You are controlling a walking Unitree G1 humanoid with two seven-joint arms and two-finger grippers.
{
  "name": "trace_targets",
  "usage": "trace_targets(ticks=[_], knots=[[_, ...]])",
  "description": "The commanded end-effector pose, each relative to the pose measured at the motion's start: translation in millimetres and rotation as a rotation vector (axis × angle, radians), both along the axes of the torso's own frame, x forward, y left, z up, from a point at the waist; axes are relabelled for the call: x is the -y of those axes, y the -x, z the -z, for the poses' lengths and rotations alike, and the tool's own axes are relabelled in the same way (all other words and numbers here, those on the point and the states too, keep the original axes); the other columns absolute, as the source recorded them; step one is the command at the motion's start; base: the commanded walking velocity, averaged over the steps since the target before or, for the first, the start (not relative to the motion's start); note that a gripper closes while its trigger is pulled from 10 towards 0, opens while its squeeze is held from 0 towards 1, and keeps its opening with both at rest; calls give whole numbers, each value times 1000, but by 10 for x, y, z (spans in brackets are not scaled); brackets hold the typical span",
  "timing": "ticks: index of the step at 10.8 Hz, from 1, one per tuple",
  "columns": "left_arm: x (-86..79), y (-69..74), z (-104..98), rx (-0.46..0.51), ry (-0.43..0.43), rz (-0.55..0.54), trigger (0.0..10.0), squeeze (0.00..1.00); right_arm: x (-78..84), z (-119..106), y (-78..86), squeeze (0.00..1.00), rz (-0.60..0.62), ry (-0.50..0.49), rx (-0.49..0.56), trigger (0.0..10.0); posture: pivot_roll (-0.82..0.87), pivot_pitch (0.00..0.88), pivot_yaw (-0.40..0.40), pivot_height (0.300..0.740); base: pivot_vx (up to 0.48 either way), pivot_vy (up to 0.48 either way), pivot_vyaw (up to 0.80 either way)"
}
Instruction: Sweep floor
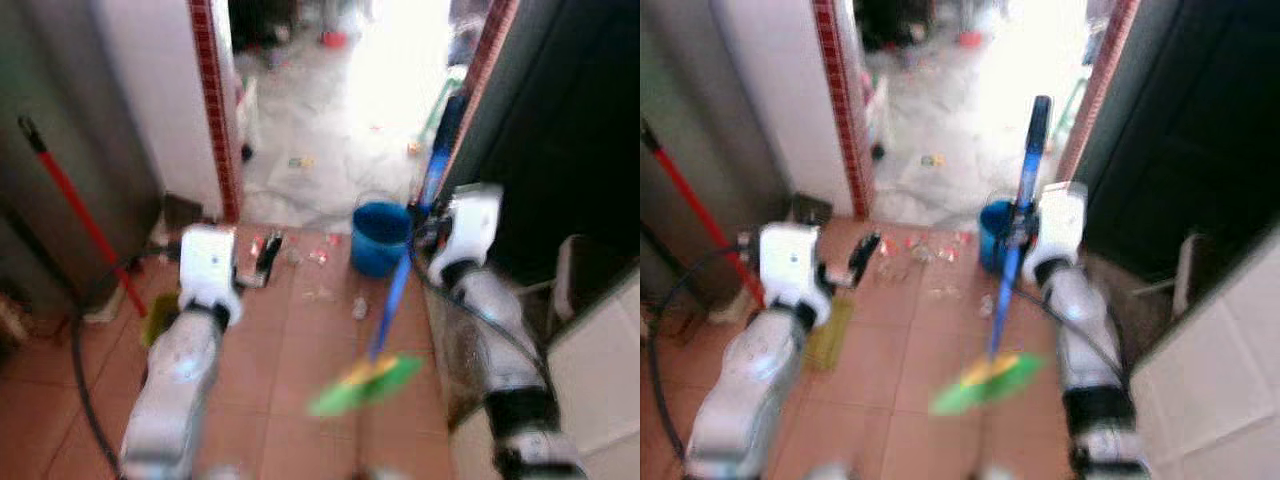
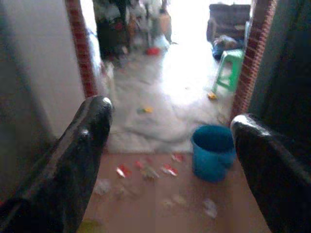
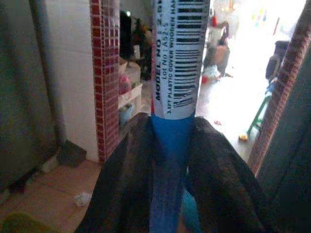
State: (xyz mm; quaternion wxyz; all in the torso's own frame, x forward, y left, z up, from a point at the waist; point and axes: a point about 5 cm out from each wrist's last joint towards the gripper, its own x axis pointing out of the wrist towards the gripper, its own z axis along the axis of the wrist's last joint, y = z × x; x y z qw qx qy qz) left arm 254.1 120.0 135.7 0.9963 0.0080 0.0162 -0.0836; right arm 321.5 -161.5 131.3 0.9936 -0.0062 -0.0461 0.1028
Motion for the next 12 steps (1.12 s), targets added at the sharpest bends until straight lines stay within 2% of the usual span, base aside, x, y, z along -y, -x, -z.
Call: trace_targets(ticks=[1,2,12], knots=[[-12,-14,-34,12,-10,-3,10000,0,24,-146,-32,0,10,5,61,0,63,5,-53,740,0,0,0],[-18,-19,-20,-11,15,-4,10000,0,20,-136,-29,0,7,5,58,0,64,5,-54,740,0,0,0],[-16,-37,-33,2,-2,0,10000,0,17,-130,-34,0,10,0,55,0,64,3,-54,740,0,467,0]])
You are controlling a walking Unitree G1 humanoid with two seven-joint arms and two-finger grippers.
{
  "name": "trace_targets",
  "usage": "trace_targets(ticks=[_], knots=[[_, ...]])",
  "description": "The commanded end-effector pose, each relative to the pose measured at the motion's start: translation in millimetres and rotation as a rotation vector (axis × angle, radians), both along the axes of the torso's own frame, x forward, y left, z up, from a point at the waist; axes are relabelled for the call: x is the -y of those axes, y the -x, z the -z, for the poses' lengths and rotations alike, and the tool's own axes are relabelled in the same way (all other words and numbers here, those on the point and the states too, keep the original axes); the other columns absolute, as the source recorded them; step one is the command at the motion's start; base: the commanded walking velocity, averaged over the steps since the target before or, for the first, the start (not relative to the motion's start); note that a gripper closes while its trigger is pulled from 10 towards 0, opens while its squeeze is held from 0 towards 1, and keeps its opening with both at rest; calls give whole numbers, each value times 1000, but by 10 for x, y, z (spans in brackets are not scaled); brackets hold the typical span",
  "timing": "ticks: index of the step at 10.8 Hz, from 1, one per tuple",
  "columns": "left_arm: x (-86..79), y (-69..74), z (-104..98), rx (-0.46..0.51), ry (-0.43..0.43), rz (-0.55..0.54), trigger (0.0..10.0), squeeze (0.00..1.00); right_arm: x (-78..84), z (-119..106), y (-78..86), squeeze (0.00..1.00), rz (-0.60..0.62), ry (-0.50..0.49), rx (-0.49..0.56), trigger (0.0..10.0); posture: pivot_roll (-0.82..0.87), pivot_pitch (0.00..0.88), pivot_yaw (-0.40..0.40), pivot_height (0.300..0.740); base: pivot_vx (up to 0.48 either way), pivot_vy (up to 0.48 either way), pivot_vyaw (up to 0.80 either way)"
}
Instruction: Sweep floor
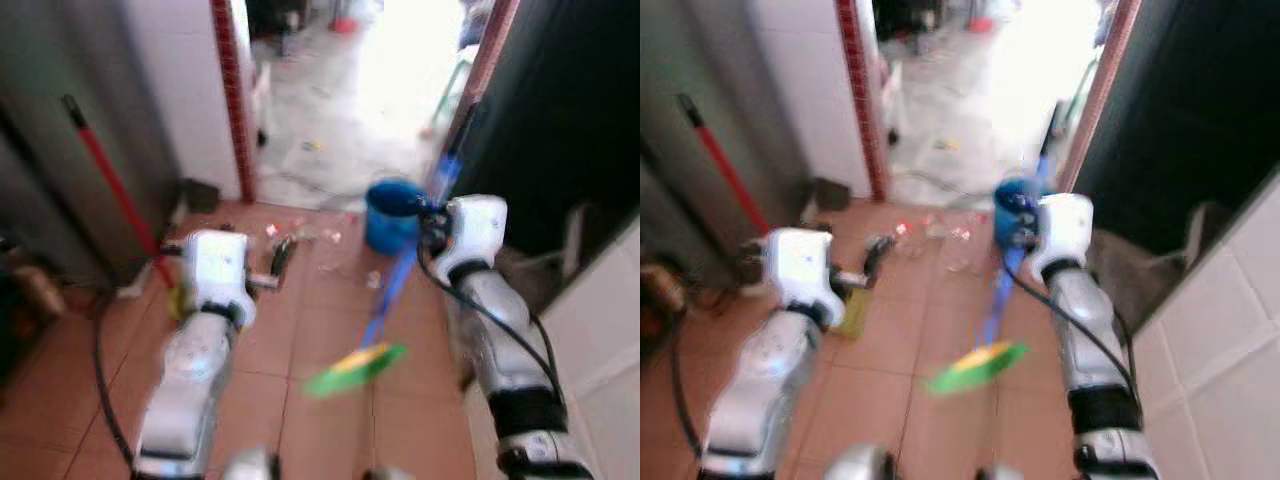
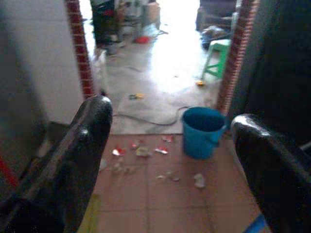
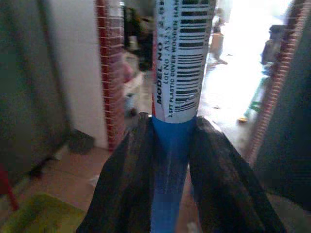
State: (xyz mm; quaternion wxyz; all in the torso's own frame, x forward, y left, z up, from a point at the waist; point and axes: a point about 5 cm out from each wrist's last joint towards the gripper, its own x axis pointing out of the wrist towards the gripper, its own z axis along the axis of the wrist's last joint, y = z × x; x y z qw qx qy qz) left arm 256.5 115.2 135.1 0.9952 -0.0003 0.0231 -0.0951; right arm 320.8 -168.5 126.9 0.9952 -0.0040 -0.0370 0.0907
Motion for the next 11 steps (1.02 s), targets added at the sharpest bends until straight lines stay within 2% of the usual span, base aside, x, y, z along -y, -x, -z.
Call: trace_targets(ticks=[1,6,7,11], knots=[[-62,-9,-57,32,-21,-27,10000,0,-53,-175,-43,0,-14,3,74,0,64,3,-54,740,0,0,0],[-46,-15,-57,29,-4,-25,10000,0,-66,-172,-47,0,-24,5,75,0,68,0,-58,740,0,0,0],[-43,-17,-54,27,-2,-23,10000,0,-74,-176,-48,0,-31,14,78,0,68,0,-58,740,-300,0,0],[-32,-25,-59,28,1,-18,10000,0,-85,-180,-53,0,-33,11,81,0,67,0,-57,740,-264,0,702]])
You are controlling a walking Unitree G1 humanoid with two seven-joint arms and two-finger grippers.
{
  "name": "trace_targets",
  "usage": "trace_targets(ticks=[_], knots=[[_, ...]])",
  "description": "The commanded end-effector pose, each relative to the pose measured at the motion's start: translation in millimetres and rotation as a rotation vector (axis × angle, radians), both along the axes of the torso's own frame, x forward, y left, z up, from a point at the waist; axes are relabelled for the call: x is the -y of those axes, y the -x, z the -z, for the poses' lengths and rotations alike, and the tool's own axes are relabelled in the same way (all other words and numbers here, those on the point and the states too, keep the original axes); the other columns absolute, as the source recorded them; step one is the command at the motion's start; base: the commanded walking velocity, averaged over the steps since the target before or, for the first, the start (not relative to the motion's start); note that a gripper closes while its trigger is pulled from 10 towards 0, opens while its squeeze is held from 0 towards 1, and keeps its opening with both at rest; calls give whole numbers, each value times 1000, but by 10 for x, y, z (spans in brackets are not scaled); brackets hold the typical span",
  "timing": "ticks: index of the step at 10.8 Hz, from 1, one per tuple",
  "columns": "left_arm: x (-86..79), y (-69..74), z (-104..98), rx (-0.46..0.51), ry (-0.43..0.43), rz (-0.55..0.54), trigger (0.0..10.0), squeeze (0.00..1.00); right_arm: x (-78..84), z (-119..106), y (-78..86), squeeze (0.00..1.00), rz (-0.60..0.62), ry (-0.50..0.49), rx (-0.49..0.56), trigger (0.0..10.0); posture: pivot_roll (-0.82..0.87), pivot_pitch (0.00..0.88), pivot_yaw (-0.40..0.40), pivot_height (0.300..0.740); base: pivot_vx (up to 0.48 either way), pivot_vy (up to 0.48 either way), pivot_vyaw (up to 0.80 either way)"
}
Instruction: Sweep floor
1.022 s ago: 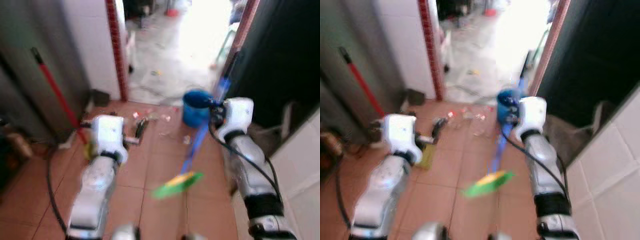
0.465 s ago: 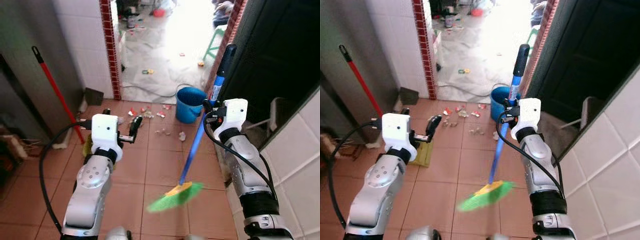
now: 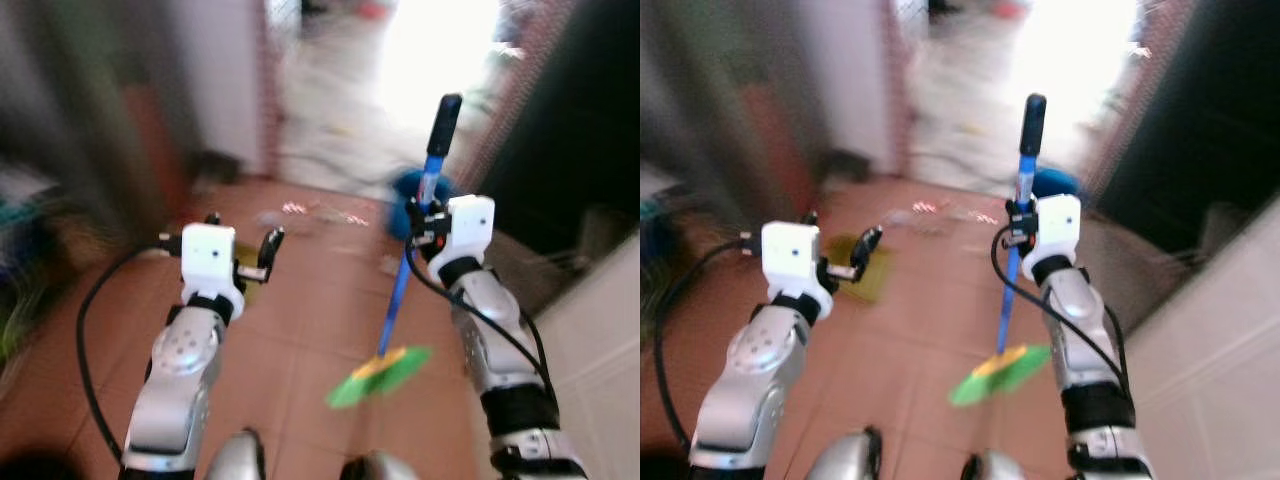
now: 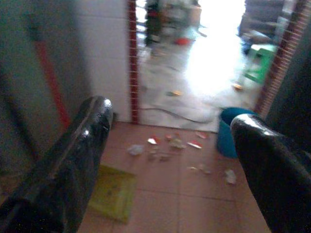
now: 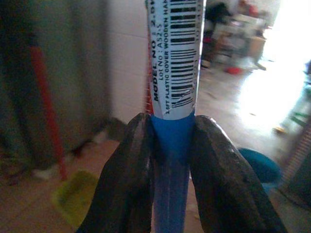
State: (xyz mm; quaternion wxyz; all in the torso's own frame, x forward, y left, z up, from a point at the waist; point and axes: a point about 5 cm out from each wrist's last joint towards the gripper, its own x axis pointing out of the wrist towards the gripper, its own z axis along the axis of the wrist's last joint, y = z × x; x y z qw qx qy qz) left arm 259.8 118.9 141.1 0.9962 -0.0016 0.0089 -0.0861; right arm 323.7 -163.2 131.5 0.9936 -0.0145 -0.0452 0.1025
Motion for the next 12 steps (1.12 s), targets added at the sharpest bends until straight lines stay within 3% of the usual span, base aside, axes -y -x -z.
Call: trace_targets(ticks=[1,7,8,9,11,12], knots=[[3,6,-1,1,-8,1,10000,0,-30,-127,-18,0,-9,-10,61,0,67,0,-55,740,0,0,800],[15,-31,39,-7,-17,34,10000,0,-82,-112,-17,0,-25,-37,55,0,59,0,-48,740,0,0,0],[47,-31,74,-31,-15,103,10000,0,-111,-118,-19,0,-67,-52,56,0,59,0,-39,740,0,0,0],[145,-29,144,-102,4,275,10000,0,-220,-184,-29,0,-191,-60,73,0,60,0,-38,740,0,0,0],[327,15,178,-154,-1,576,10000,0,-369,-331,-73,0,-350,-89,97,0,59,0,-43,740,0,0,0],[373,2,170,-159,-4,640,10000,0,-428,-390,-89,0,-409,-92,110,0,57,0,-41,740,0,0,0]])
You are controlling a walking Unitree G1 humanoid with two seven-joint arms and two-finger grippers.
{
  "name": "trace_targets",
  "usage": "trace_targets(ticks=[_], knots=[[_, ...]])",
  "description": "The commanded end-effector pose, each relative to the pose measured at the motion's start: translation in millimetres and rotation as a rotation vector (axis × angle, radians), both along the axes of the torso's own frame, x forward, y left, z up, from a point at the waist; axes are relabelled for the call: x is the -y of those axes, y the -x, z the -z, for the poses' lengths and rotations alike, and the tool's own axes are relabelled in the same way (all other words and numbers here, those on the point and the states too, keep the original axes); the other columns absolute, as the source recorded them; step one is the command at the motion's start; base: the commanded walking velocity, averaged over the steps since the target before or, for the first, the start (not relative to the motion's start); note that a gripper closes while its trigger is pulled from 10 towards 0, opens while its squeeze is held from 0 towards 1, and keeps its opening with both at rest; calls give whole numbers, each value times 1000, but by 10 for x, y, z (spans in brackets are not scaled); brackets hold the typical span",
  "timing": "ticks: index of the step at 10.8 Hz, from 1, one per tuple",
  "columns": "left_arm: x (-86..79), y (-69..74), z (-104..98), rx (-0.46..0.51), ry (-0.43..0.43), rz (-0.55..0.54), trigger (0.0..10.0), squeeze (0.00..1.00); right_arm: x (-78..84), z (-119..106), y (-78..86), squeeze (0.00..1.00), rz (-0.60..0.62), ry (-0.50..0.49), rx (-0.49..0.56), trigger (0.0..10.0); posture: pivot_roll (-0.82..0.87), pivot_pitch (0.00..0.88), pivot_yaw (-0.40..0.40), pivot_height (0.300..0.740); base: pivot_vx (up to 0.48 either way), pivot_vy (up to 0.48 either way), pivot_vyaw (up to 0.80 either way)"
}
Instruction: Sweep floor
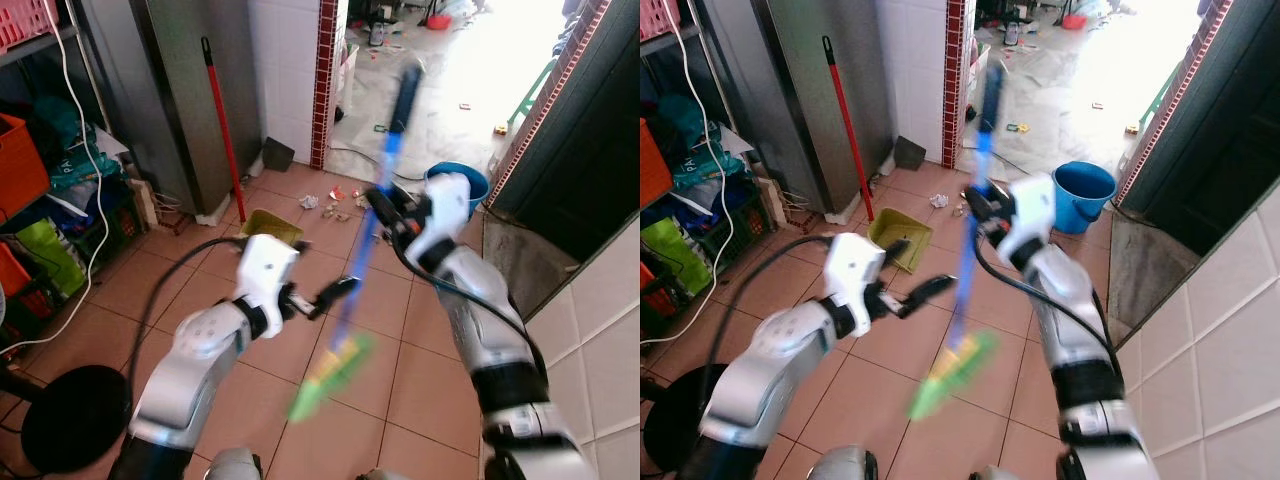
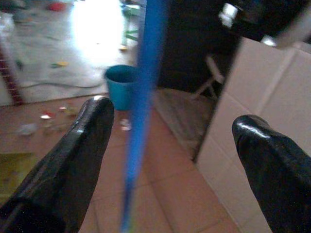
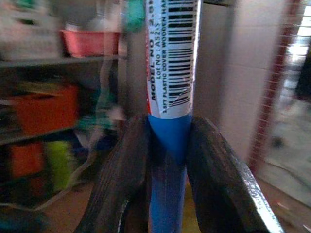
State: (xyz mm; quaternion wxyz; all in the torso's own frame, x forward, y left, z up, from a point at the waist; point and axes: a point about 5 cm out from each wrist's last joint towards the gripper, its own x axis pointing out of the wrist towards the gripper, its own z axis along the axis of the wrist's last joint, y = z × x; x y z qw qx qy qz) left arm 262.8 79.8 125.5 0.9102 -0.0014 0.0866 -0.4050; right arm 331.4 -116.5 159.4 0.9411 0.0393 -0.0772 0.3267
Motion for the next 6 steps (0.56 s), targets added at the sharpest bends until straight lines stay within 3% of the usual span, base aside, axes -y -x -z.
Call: trace_targets(ticks=[1,4,6], knots=[[68,-18,-28,-3,0,70,10000,0,-114,-194,13,0,-124,1,70,0,55,0,-39,740,0,0,0],[29,-70,-122,50,-54,156,10000,0,-193,-189,113,0,-462,209,130,0,55,3,-21,740,0,0,0],[-5,-54,-176,68,-69,175,10000,0,-153,-233,3,0,-389,256,196,0,61,1,-18,740,0,0,0]])
